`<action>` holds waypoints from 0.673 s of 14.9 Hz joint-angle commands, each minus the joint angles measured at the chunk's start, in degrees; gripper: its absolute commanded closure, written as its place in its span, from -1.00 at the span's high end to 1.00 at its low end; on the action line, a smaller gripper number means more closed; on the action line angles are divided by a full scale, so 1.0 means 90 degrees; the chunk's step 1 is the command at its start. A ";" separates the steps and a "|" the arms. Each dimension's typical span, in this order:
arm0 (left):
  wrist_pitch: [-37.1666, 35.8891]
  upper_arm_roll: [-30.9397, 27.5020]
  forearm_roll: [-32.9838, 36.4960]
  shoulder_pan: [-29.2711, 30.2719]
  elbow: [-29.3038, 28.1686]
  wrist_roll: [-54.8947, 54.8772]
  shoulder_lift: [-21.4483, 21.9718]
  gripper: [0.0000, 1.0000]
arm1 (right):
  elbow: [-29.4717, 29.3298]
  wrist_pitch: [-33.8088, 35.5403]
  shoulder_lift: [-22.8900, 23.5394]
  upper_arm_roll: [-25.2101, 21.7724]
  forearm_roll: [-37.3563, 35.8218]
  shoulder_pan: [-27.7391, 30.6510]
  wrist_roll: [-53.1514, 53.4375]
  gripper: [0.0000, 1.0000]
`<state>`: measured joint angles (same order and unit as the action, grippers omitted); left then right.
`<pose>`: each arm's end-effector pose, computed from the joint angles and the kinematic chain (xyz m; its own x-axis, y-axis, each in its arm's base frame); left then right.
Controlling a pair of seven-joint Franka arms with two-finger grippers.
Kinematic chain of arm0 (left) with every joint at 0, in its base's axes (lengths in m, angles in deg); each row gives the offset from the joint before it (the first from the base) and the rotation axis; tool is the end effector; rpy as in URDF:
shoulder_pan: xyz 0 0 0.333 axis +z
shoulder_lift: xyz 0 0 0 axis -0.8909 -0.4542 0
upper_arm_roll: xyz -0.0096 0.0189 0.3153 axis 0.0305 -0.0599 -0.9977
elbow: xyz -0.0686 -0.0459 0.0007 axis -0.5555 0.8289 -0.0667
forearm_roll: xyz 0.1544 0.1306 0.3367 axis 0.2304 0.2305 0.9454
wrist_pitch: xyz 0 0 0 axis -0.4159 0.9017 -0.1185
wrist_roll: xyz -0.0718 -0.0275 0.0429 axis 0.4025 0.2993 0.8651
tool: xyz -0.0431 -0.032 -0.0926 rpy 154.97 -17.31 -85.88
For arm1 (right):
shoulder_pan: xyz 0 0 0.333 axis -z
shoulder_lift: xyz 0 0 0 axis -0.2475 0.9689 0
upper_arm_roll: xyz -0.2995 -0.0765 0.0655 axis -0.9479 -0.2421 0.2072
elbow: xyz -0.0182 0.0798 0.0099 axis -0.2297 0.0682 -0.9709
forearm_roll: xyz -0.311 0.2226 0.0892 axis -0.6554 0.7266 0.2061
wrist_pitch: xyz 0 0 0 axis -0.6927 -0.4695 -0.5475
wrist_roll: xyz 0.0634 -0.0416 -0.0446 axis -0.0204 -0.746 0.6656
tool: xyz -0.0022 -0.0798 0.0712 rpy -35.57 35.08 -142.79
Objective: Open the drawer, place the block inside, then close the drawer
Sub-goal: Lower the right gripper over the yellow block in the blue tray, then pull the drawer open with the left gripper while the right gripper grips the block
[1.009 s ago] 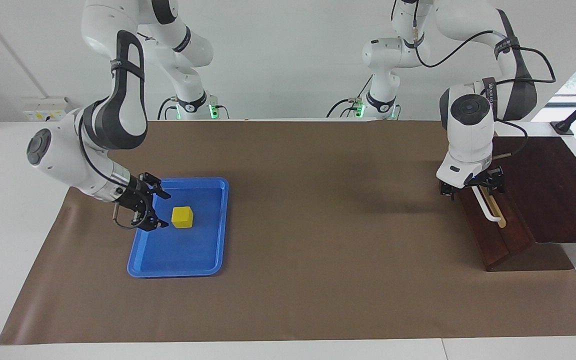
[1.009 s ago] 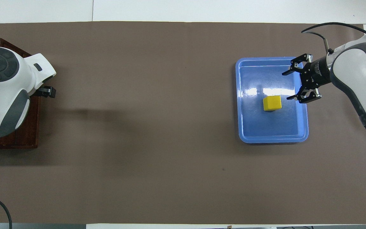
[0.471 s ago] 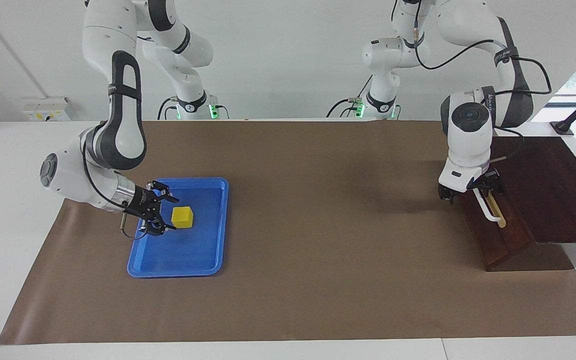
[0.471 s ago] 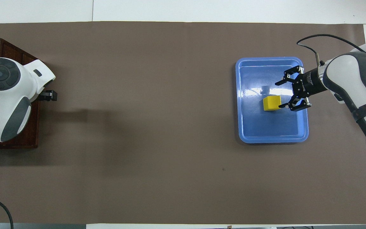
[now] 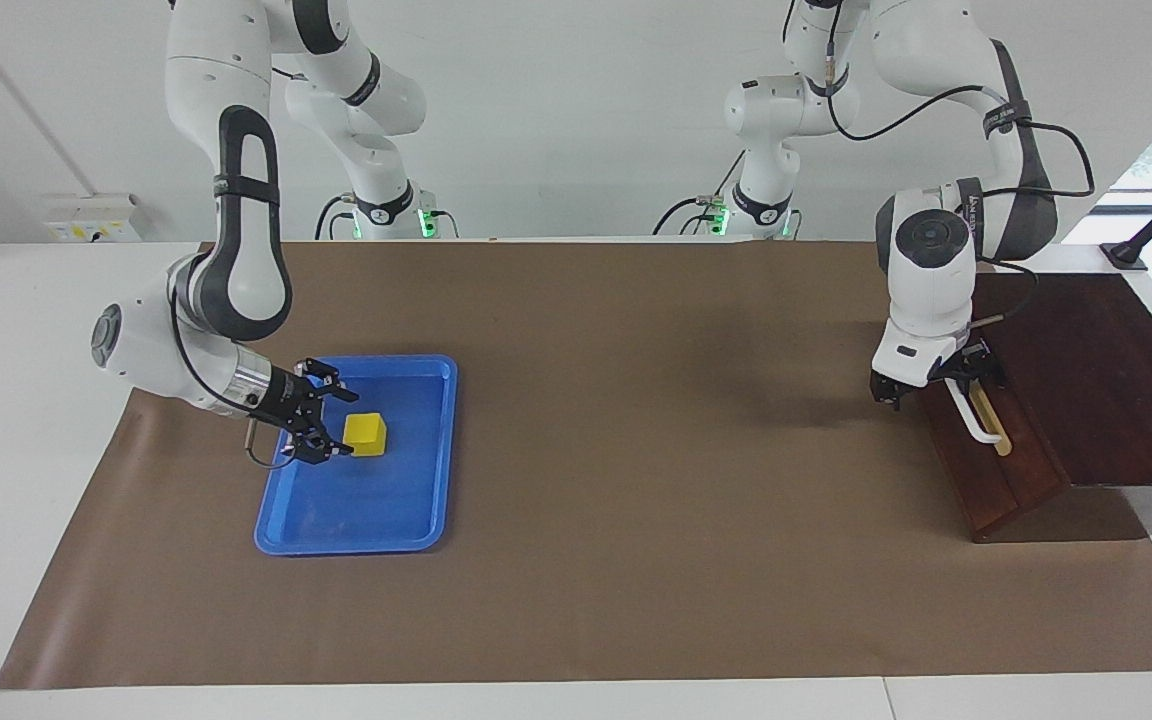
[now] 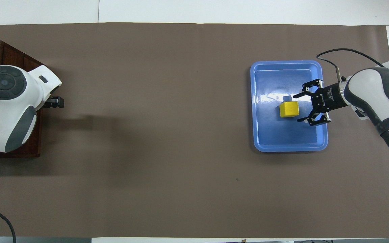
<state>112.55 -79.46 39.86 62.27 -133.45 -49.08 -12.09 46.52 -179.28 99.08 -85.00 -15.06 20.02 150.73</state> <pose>0.5848 -0.0248 0.3893 0.9938 -0.0760 0.0816 -0.0362 -0.9122 -0.4081 0.6041 -0.0443 0.3060 -0.0170 -0.8517 -0.5237 -0.9937 -0.0436 0.1032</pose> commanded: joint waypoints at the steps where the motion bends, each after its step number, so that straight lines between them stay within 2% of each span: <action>1: 0.0297 0.0044 0.0114 -0.0066 -0.0143 0.0263 -0.0061 1.00 | 0.0450 -0.0360 -0.0257 0.0054 0.0400 0.0090 -0.0536 0.83; 4: 0.0493 0.0054 0.0036 -0.0067 -0.0143 0.0331 -0.0081 1.00 | 0.0480 -0.0468 -0.0199 0.0054 0.0527 0.0090 -0.0635 0.83; 7: 0.0736 0.0054 -0.0694 -0.0310 -0.0065 0.0449 -0.0159 1.00 | 0.0626 -0.0663 -0.0209 0.0063 0.0586 0.0070 -0.0743 0.83; 10: 0.0679 0.0054 -0.0922 -0.0671 -0.0055 0.0449 -0.0159 1.00 | 0.0655 -0.0703 -0.0150 0.0063 0.0732 0.0080 -0.0967 0.83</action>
<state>116.03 -79.28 34.98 60.43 -133.57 -46.70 -12.26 50.36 -184.20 98.77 -84.97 -11.03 20.07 145.05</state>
